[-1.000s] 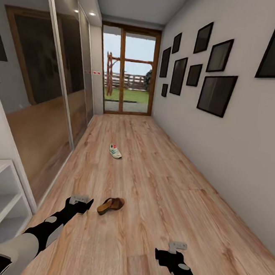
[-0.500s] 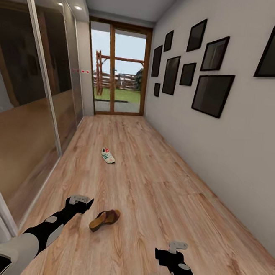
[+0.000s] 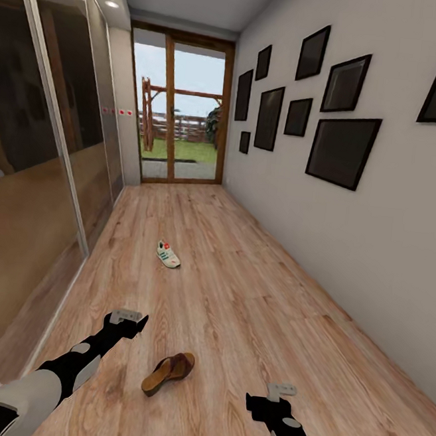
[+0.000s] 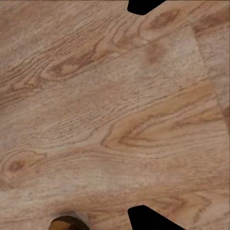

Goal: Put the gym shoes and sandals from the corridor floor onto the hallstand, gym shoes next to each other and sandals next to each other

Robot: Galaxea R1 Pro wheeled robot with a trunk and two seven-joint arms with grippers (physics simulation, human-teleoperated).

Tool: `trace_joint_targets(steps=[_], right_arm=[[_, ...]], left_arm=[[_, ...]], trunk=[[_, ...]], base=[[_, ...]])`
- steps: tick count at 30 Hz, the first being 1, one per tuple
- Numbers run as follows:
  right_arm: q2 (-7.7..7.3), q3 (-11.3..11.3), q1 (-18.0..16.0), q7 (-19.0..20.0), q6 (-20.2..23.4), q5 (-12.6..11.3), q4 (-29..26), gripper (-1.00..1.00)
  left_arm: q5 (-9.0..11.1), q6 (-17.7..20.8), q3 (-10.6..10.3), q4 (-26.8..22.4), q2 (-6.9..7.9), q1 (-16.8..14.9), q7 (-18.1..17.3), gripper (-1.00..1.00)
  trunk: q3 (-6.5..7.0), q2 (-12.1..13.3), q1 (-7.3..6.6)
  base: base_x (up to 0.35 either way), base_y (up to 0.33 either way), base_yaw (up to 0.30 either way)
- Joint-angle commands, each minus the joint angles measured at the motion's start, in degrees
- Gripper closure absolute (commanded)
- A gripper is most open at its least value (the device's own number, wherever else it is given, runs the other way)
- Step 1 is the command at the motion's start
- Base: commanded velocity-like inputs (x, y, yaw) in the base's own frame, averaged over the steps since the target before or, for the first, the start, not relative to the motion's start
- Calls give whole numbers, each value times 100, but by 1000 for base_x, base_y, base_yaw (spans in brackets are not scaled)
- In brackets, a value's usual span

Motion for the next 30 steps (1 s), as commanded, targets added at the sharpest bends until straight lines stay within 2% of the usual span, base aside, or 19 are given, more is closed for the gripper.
trace_joint_targets(steps=[1,9,22,30], right_arm=[[-6,41,-1,-39,32,-51,-13,-100],[-8,34,-1,-40,32,-51,-33,-100],[-8,23,-1,-40,32,-51,-33,-100],[-8,23,-1,-40,32,-51,-34,-100]], left_arm=[[61,-13,-39,4,2,-3,-21,-100],[59,-13,-39,4,-5,-3,-21,-100],[60,-13,-39,4,-5,-3,-21,-100],[62,-13,-39,4,-5,-3,-21,-100]], trunk=[[-6,-2,1],[-6,-2,1],[-6,-2,1],[-6,-2,1]], base=[[258,223,-1],[88,67,-49],[13,7,-248],[199,182,-42]])
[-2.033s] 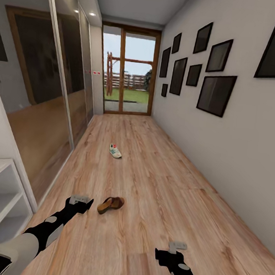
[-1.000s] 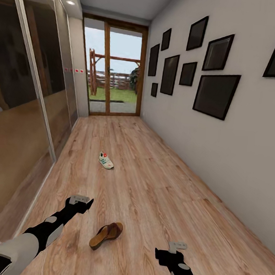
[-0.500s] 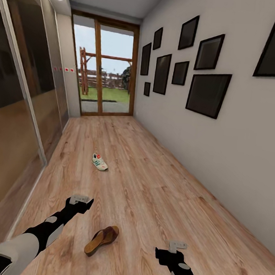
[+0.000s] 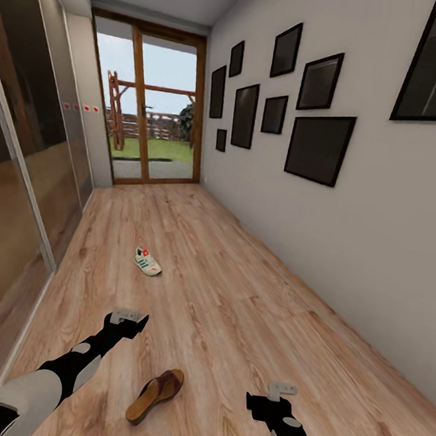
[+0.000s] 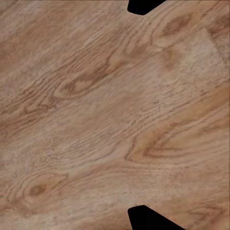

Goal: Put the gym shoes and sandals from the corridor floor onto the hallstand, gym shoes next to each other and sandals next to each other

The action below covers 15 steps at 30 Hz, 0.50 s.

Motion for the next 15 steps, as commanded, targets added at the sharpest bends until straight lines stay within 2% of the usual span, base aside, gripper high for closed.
trace_joint_targets(steps=[1,5,10,15], right_arm=[[-5,41,-1,-39,32,-52,-12,-100],[-10,41,-1,-39,32,-52,-12,-100],[-10,44,-1,-39,32,-52,-12,-100],[-6,45,-1,-39,32,-52,-16,-100]], left_arm=[[60,-14,-39,4,4,-3,-21,-100],[60,-14,-39,4,4,-3,-21,-100],[60,-14,-39,4,4,-3,-21,-100],[55,-14,-39,4,4,-3,-21,-100]], trunk=[[-6,-2,1],[-2,-2,1],[0,-2,1],[0,-2,1]], base=[[233,221,-118],[229,224,-194],[135,222,-78],[11,35,-6]])
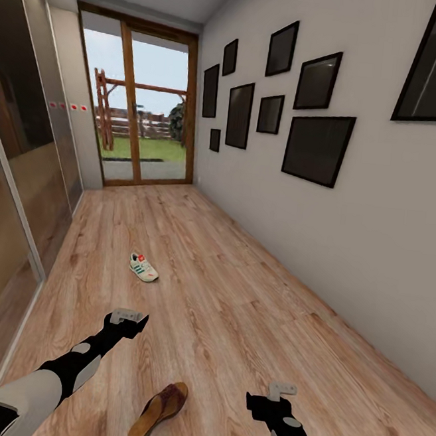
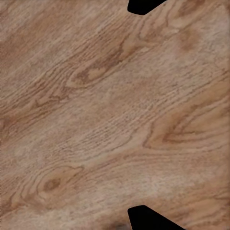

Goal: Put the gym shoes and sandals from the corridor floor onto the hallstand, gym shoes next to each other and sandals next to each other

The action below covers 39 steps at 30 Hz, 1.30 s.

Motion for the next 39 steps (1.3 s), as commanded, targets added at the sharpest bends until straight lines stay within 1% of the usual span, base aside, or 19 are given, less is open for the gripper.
trace_joint_targets(steps=[1,9,18,25,31,39], right_arm=[[-5,41,-1,-39,31,-52,-12,-100],[-5,38,-1,-39,31,-52,-7,-100],[-6,38,-1,-39,31,-52,-2,-100],[-4,38,-1,-39,31,-52,0,-100],[-4,45,-1,-39,31,-52,0,-100],[-10,43,-1,-39,31,-52,18,-100]], left_arm=[[59,-15,-39,6,3,-4,-21,-100],[59,-15,-39,6,3,-4,-21,-100],[57,-15,-39,6,3,-4,-21,-100],[57,-15,-39,6,3,-4,-21,-100],[57,-15,-39,6,3,-4,-17,-100],[57,-15,-39,6,3,-4,-13,-100]], trunk=[[-6,-2,-1],[-6,-2,-1],[-6,-2,-1],[-6,-2,-1],[-6,-2,-1],[-6,-2,-1]], base=[[2,7,-1],[0,26,0],[0,219,0],[5,59,0],[166,151,0],[252,136,0]])
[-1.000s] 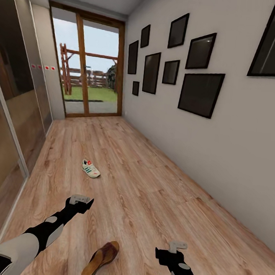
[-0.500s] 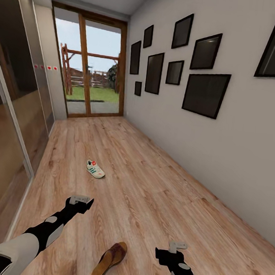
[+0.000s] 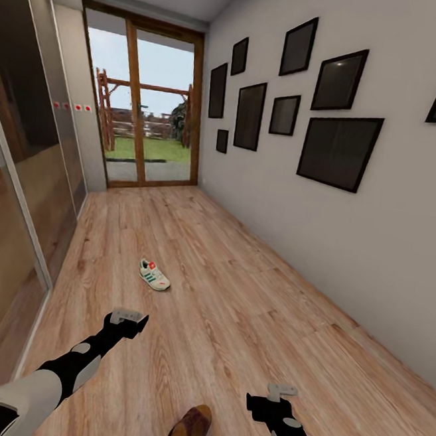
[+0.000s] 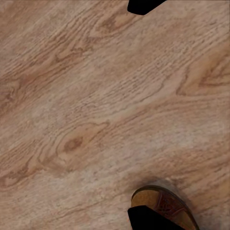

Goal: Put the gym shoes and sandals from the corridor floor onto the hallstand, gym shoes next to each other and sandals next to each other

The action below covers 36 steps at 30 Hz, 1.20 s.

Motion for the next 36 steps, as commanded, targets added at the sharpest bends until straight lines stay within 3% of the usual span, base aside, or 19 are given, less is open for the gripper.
trace_joint_targets(steps=[1,6,9,12,19,25,36], right_arm=[[-8,43,-1,-39,31,-51,-8,-100],[-17,46,-1,-39,31,-51,-3,-100],[-105,-52,-3,-7,129,-25,-100,-100],[-40,-130,-1,-9,225,-38,-197,-100],[65,99,-1,-25,62,-42,31,-100],[70,278,-1,-30,-131,-43,224,-100],[71,255,-1,-28,-252,-46,464,-100]], left_arm=[[60,-14,-39,6,3,-4,-21,-100],[61,-14,-39,6,3,-4,-22,-100],[9,13,-149,104,-94,40,-120,-100],[73,-11,-245,68,-69,40,-79,-100],[135,-22,-6,44,-36,40,-5,-100],[139,-23,27,41,-32,40,3,-100],[139,-23,31,41,-35,40,3,-100]], trunk=[[-6,-2,2],[-6,-2,2],[-6,-2,2],[-6,-2,2],[-6,-2,2],[-6,-2,2],[-6,-2,2]], base=[[263,29,0],[126,13,0],[0,0,0],[0,0,0],[0,0,0],[0,0,0],[0,0,0]])
